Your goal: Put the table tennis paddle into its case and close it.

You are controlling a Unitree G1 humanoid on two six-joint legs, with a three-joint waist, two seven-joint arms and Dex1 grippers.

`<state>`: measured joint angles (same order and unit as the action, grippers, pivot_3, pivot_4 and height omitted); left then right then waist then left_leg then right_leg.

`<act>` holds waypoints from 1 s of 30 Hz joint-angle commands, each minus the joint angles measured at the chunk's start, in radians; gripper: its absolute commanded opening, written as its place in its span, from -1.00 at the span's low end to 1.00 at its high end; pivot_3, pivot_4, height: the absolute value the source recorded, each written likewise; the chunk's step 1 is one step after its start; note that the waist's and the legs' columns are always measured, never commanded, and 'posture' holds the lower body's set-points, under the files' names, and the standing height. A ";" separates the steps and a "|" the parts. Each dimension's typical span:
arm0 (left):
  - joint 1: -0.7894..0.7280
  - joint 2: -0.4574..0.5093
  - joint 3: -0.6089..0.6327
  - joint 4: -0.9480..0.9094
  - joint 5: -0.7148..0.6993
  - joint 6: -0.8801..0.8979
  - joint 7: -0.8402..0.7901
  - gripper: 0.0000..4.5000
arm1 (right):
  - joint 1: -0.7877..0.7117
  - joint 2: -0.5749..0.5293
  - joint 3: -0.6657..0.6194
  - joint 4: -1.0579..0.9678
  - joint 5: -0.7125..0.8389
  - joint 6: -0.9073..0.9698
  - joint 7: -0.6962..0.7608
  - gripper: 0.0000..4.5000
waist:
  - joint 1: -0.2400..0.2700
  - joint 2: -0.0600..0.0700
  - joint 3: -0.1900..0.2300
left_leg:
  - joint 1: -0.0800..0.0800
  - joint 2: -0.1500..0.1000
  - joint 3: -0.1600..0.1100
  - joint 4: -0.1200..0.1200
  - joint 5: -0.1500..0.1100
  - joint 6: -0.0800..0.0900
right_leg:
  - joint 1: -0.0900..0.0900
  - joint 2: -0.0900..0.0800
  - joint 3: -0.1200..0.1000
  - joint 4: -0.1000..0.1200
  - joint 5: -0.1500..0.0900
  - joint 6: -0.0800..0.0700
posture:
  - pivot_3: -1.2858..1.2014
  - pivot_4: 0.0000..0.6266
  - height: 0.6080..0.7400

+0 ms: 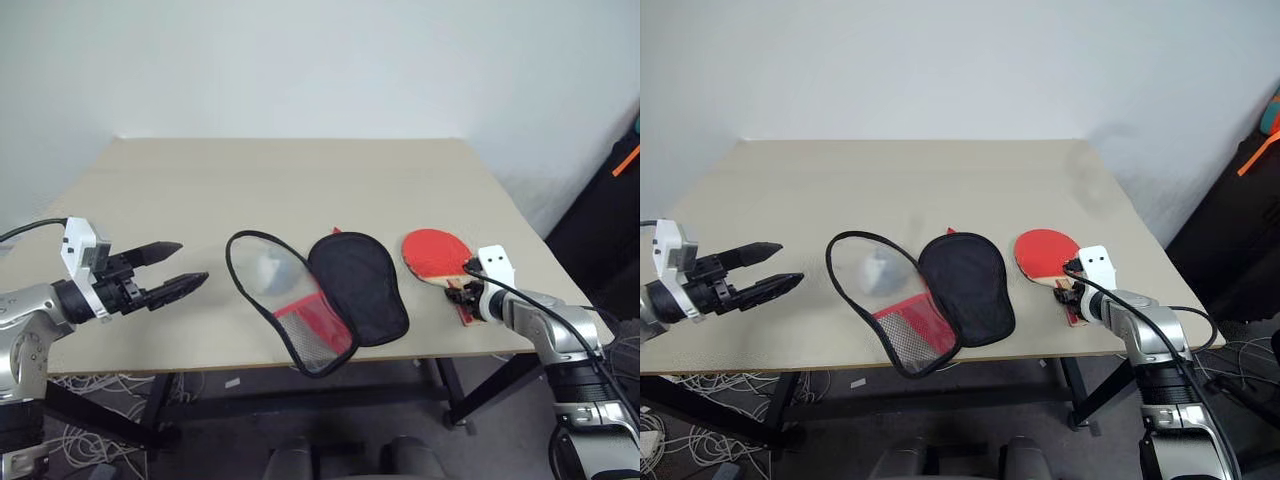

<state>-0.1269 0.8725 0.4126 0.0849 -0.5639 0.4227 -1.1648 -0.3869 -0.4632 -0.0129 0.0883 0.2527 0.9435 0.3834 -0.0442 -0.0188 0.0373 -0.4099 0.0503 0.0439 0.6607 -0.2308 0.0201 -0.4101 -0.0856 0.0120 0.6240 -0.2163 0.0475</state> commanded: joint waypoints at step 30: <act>0.036 -0.011 0.012 -0.088 -0.027 0.006 0.066 1.00 | -0.121 0.410 0.091 -0.204 0.085 0.290 -0.219 -0.42 | -0.007 0.008 0.004 | -0.004 0.001 0.002 -0.006 0.004 0.001 | -0.009 0.002 0.001 0.002 0.005 -0.003 | 0.03 -1.00 1.00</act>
<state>-0.0866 0.8535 0.3875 0.0314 -0.5678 0.4295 -1.1052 -0.4914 -0.0543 0.0794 -0.0869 0.3408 1.2470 0.1669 -0.0507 -0.0108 0.0414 -0.4142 0.0516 0.0457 0.6544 -0.2269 0.0213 -0.4187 -0.0838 0.0130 0.6261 -0.2118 0.0447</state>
